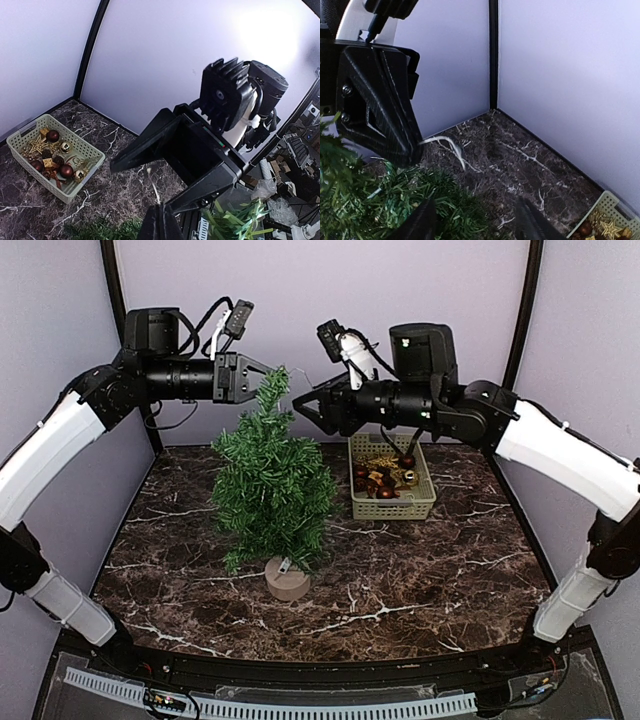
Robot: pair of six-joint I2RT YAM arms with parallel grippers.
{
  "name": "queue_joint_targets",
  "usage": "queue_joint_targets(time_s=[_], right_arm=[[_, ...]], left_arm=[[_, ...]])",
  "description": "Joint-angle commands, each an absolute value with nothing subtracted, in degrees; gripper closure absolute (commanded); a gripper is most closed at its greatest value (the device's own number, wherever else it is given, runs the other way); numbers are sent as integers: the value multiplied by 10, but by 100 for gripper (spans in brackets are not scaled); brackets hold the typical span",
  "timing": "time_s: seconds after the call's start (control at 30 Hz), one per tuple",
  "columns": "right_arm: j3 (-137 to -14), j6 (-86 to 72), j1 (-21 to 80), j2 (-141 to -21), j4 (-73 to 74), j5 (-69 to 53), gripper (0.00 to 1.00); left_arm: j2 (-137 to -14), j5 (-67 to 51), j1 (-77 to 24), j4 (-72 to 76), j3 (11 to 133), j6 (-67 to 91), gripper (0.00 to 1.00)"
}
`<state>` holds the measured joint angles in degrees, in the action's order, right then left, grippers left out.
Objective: Decorate the small christmas tree
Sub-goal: Wrap the side of the string light in the gap of the branches.
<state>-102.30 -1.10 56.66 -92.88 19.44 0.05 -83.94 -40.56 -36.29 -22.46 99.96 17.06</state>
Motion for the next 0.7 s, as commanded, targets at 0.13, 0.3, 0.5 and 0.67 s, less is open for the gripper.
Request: queue_joint_targets(time_s=[0.13,0.3,0.5,0.67], right_arm=[[-829,-146,514,-789,-19,-82,21],[-758,-230,477,-758,-108,-140,17],[-767,-318,457,-794,-144,-183,26],[-783,-374,454,-830,-168,-185,33]], left_arm=[[-812,-400,-367,-210,988,163,100],[-808,-401,-367,-204,980,166,100],[-803,-400,-366,-199,971,167,100],[-800,-401,-366,-199,968,166,100]])
